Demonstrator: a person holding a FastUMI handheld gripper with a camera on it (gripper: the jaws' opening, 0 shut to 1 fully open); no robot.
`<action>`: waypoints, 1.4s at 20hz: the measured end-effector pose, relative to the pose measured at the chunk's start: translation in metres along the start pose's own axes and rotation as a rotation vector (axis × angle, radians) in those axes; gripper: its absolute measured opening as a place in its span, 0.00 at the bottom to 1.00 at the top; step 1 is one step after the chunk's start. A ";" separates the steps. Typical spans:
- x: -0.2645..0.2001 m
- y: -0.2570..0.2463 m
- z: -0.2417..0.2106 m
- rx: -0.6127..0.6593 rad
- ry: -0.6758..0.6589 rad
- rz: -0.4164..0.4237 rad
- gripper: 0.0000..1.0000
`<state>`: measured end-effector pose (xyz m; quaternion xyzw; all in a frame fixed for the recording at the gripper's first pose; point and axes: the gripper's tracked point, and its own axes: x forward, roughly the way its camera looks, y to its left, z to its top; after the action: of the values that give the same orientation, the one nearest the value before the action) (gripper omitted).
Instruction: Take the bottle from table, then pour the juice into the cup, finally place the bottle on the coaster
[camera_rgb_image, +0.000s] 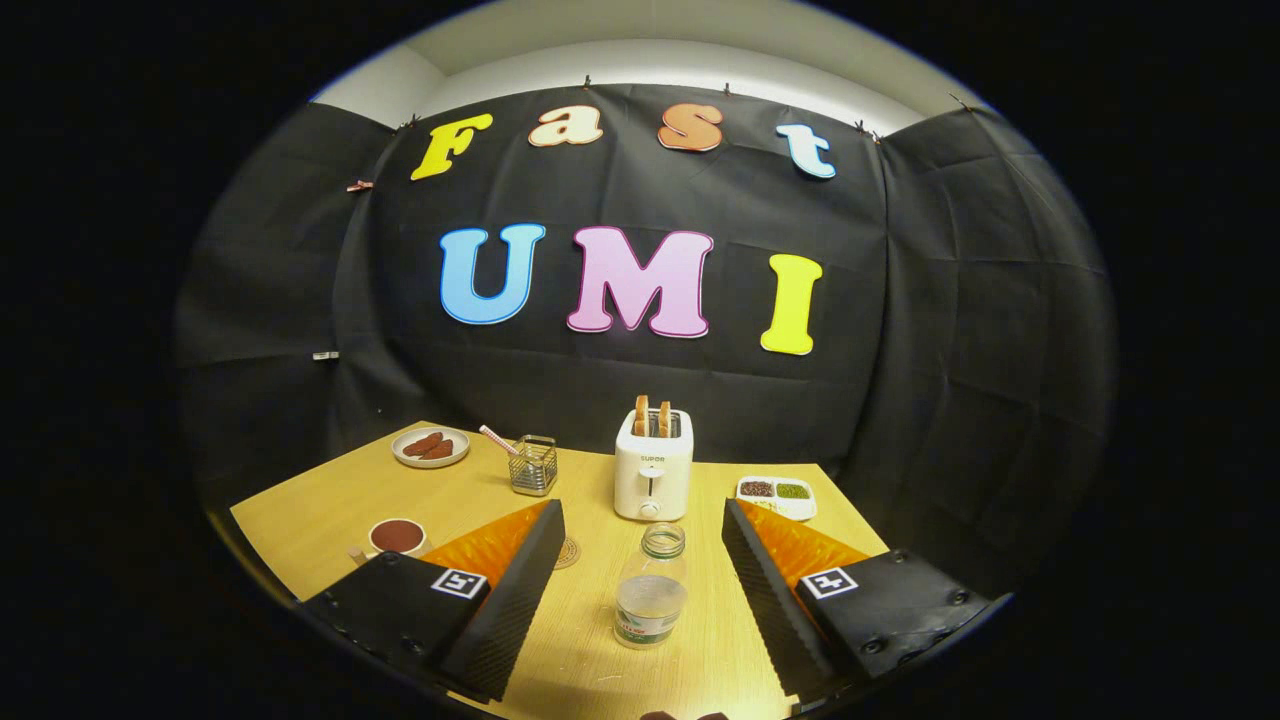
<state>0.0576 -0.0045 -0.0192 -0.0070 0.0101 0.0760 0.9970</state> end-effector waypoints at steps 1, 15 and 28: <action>0.004 -0.004 -0.007 -0.003 0.010 0.003 0.98; 0.049 -0.003 -0.080 0.049 0.095 0.053 0.98; 0.074 -0.011 -0.132 0.054 0.155 0.055 0.98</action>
<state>0.1298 -0.0063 -0.1529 0.0143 0.0897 0.1022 0.9906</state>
